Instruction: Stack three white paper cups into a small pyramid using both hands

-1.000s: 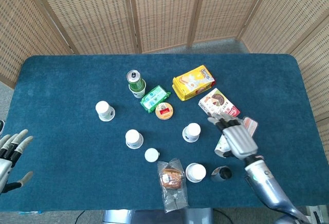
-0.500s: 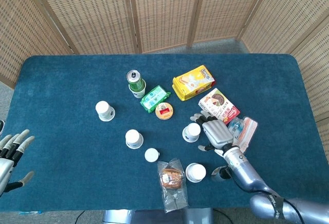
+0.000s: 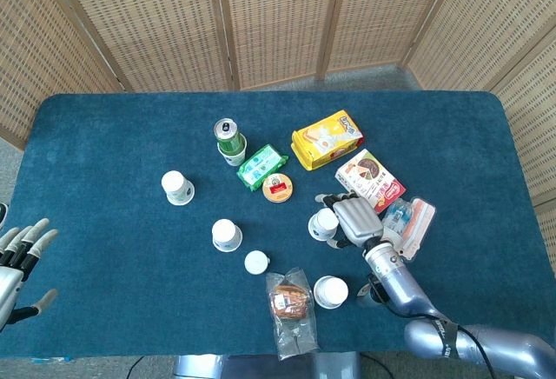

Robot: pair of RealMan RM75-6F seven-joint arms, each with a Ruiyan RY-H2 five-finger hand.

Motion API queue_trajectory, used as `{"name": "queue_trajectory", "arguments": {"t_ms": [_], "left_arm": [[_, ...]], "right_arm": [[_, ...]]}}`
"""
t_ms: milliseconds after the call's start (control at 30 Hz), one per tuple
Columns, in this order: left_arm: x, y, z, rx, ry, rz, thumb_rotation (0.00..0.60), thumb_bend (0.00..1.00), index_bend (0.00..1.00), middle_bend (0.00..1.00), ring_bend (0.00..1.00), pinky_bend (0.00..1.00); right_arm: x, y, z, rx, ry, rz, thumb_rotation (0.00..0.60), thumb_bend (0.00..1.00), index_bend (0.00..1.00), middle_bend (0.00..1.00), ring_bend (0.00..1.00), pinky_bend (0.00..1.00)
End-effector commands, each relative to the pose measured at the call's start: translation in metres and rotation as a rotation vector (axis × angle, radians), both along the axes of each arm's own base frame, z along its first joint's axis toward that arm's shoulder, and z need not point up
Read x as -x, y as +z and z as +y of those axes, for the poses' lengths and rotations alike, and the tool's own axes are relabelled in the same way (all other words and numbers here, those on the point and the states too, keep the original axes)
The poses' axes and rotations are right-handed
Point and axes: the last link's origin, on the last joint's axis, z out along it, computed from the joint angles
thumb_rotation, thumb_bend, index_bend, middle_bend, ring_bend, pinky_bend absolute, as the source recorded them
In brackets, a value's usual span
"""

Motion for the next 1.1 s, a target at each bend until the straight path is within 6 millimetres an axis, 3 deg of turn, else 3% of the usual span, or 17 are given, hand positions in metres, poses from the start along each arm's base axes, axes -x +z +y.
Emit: {"name": "queue_trajectory", "arguments": {"t_ms": [33,400,700,1100], "left_arm": [[0.000,0.000,0.000,0.001,0.000,0.000,0.600,0.31,0.00,0.00,0.00,0.00],[0.000,-0.001,-0.001,0.005,0.001,0.001,0.600,0.31,0.00,0.00,0.00,0.00],[0.000,-0.002,-0.002,0.012,0.005,0.000,0.600,0.31,0.00,0.00,0.00,0.00],[0.000,0.002,-0.002,0.013,0.005,-0.024,0.600,0.32,0.00,0.00,0.00,0.00]], "right_arm": [[0.002,-0.003,0.000,0.007,0.000,0.005,0.600,0.28,0.28,0.41,0.35,0.30],[-0.009,0.000,0.008,0.005,0.035,-0.010,0.600,0.33,0.35,0.46,0.40,0.30],[-0.050,-0.003,0.012,-0.014,0.096,-0.037,0.600,0.33,0.36,0.47,0.41,0.32],[-0.101,-0.030,0.027,-0.052,0.138,-0.043,0.600,0.32,0.37,0.47,0.41,0.33]]}}
